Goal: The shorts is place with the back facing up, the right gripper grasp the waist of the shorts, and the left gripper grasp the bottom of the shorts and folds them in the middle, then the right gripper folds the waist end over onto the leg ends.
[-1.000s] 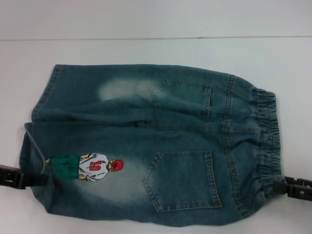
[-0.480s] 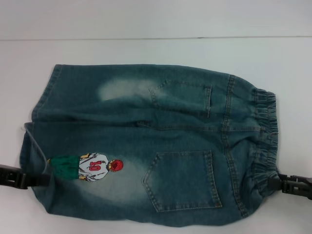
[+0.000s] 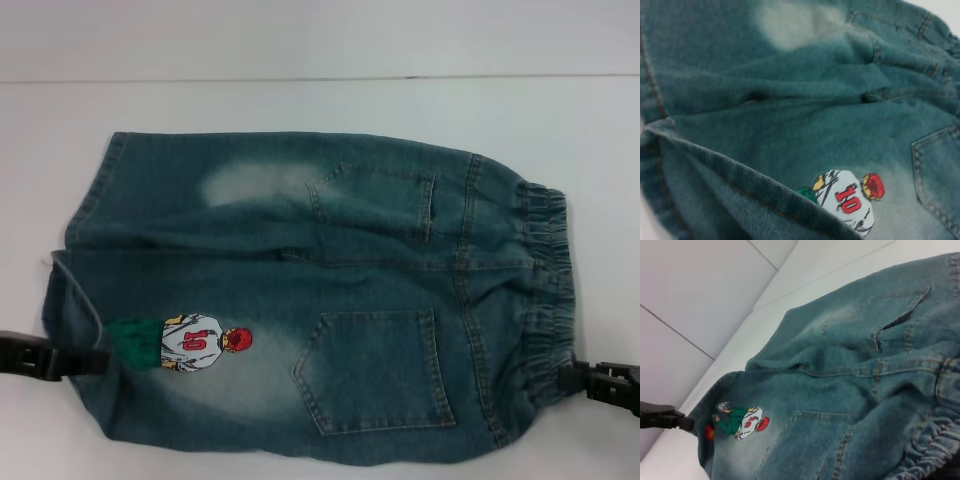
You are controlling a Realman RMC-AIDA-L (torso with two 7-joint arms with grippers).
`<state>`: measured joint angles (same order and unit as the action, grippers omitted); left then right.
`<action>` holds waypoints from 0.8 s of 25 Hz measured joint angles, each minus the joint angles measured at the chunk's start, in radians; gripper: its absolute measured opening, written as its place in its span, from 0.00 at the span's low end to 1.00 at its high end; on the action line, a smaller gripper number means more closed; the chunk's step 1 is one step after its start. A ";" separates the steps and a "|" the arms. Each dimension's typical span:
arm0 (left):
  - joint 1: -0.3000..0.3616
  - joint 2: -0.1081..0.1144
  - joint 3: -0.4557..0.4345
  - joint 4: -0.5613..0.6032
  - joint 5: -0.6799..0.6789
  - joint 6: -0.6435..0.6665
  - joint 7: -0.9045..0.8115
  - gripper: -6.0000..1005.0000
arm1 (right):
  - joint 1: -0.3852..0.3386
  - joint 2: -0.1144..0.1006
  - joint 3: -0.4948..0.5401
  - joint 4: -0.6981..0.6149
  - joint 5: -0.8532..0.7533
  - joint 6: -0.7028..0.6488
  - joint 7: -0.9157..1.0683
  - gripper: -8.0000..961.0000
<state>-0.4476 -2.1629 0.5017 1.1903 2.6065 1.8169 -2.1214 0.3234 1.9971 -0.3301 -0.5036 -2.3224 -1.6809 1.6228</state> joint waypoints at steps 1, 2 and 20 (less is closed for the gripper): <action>0.000 0.000 0.000 0.000 -0.005 0.001 0.000 0.01 | 0.000 0.000 0.002 0.000 0.002 -0.001 0.000 0.51; 0.001 0.000 0.000 0.000 -0.009 0.000 0.000 0.01 | -0.001 0.000 0.003 0.000 0.004 -0.002 0.000 0.48; -0.007 0.000 0.000 -0.019 -0.066 -0.017 0.002 0.01 | 0.005 -0.006 0.060 -0.014 0.049 -0.095 -0.028 0.06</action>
<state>-0.4544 -2.1625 0.5016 1.1716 2.5410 1.7995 -2.1192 0.3279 1.9911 -0.2703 -0.5175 -2.2732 -1.7759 1.5949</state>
